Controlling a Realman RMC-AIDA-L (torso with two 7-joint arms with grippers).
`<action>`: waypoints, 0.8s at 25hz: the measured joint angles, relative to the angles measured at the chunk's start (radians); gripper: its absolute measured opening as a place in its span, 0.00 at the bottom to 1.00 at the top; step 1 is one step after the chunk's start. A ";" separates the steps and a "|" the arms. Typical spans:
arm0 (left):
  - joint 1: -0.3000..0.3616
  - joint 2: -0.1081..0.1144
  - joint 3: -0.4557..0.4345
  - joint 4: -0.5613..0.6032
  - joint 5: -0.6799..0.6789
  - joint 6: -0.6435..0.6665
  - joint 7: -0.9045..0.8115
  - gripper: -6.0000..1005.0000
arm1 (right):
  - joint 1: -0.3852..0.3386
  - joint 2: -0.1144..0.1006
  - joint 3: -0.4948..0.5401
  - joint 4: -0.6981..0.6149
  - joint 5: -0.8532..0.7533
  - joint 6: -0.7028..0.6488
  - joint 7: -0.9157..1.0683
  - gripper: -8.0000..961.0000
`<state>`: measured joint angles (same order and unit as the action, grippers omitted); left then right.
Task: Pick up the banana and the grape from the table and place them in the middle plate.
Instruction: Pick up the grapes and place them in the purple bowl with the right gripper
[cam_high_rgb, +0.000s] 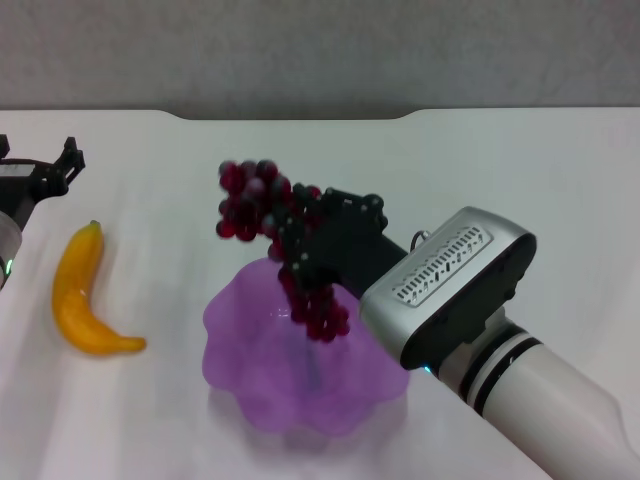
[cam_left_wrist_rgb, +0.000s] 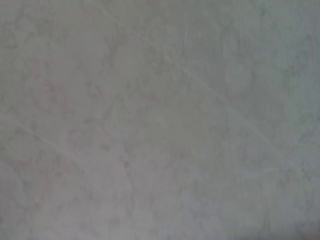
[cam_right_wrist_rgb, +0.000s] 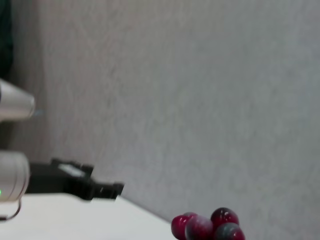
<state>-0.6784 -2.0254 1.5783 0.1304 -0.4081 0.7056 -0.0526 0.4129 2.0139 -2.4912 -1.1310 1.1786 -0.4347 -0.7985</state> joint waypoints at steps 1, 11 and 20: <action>-0.001 0.000 0.000 0.000 0.000 0.000 0.000 0.89 | 0.000 0.000 0.000 0.003 0.000 0.011 0.000 0.23; -0.002 0.001 0.000 0.000 0.000 0.000 0.000 0.89 | 0.030 0.004 -0.016 0.097 0.048 0.105 0.001 0.22; -0.007 0.000 0.005 0.000 0.000 0.000 0.000 0.89 | 0.095 0.005 -0.025 0.218 0.193 0.128 0.001 0.21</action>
<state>-0.6853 -2.0252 1.5833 0.1305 -0.4081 0.7056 -0.0521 0.5077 2.0190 -2.5159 -0.9125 1.3716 -0.3072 -0.7976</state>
